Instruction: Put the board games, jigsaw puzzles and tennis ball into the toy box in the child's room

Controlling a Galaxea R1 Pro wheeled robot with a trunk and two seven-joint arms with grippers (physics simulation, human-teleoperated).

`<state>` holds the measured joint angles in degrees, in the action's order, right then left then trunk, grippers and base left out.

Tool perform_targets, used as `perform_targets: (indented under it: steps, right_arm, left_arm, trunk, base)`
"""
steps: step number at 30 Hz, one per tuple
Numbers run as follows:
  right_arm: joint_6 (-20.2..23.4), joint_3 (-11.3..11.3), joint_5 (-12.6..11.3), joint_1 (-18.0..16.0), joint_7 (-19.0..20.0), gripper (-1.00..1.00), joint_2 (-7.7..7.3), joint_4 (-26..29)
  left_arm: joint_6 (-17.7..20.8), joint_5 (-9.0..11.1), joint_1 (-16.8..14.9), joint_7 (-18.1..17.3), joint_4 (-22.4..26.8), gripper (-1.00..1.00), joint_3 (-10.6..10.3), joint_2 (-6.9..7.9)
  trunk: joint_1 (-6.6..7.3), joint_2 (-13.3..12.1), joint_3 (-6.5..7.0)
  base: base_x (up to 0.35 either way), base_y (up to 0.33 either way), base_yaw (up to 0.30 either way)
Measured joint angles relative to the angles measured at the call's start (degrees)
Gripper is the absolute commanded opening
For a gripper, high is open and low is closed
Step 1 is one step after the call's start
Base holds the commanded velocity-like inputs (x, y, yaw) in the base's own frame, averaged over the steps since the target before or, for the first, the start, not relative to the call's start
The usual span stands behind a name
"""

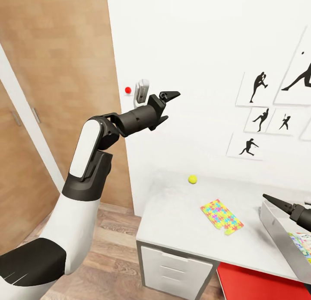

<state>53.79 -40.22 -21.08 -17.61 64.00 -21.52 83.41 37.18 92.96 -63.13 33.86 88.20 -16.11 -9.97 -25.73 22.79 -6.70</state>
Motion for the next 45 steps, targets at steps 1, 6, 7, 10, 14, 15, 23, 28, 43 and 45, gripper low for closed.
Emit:
perform_targets:
  steps: [1, 6, 7, 10, 14, 15, 23, 28, 43, 45]
  right_arm:
    - [0.0, 0.0, 0.0, 0.0, 0.0, 1.00, 0.00, 0.0]
    - [0.0, 0.0, 0.1, 0.0, 0.0, 1.00, 0.00, 0.0]
    - [0.0, 0.0, 0.1, 0.0, 0.0, 1.00, 0.00, 0.0]
    - [0.0, 0.0, 0.1, 0.0, 0.0, 1.00, 0.00, 0.0]
    - [-0.1, 0.0, 0.1, 0.0, 0.0, 1.00, 0.00, 0.0]
    - [-0.1, 0.0, 0.1, 0.0, 0.0, 1.00, 0.00, 0.0]
    - [-0.1, 0.0, 0.1, 0.0, 0.0, 1.00, -0.01, 0.0]
    - [-0.1, 0.0, 0.1, 0.0, 0.0, 1.00, -0.01, 0.0]
    - [-0.1, 0.1, 0.1, 0.0, 0.0, 1.00, 0.00, 0.0]
    - [-0.1, 0.1, 0.1, 0.0, 0.0, 1.00, 0.00, 0.0]
  left_arm:
    - [0.0, 0.0, 0.0, 0.0, 0.0, 1.00, 0.0, 0.00]
    - [0.0, 0.0, 0.0, 0.0, 0.0, 1.00, 0.0, 0.00]
    - [0.0, 0.0, 0.0, 0.0, 0.0, 1.00, 0.0, 0.00]
    - [0.0, 0.0, 0.0, 0.0, 0.0, 1.00, 0.0, 0.00]
    - [0.0, 0.0, 0.0, 0.0, 0.0, 1.00, 0.0, 0.00]
    - [0.0, 0.0, 0.0, 0.0, 0.0, 1.00, 0.0, 0.00]
    - [0.0, 0.0, 0.0, 0.0, 0.0, 1.00, 0.0, -0.02]
    - [0.0, 0.0, 0.0, 0.0, 0.0, 1.00, 0.0, -0.02]
    - [0.0, 0.0, 0.0, 0.0, 0.0, 1.00, 0.0, 0.00]
    - [0.0, 0.0, 0.0, 0.0, 0.0, 1.00, 0.0, 0.00]
  trunk:
    - [0.00, 0.0, 0.00]
    - [-0.01, 0.0, 0.04]
    - [-0.01, 0.0, 0.06]
    - [-0.01, 0.0, 0.12]
    - [-0.01, 0.0, 0.17]
    - [-0.01, 0.0, 0.18]
    - [-0.01, 0.0, 0.19]
    - [0.00, 0.0, 0.21]
    - [-0.01, 0.0, 0.48]
    - [-0.01, 0.0, 0.49]
  base:
    - [0.107, 0.031, 0.005]
    - [0.051, 0.015, -0.031]
    - [0.035, 0.010, -0.054]
    - [0.020, 0.006, -0.056]
    - [0.006, 0.002, -0.022]
    - [0.002, 0.000, -0.011]
    - [0.030, 0.101, -0.126]
    - [0.101, 0.221, -0.239]
    - [0.040, 0.077, -0.175]
    - [0.003, 0.005, -0.021]
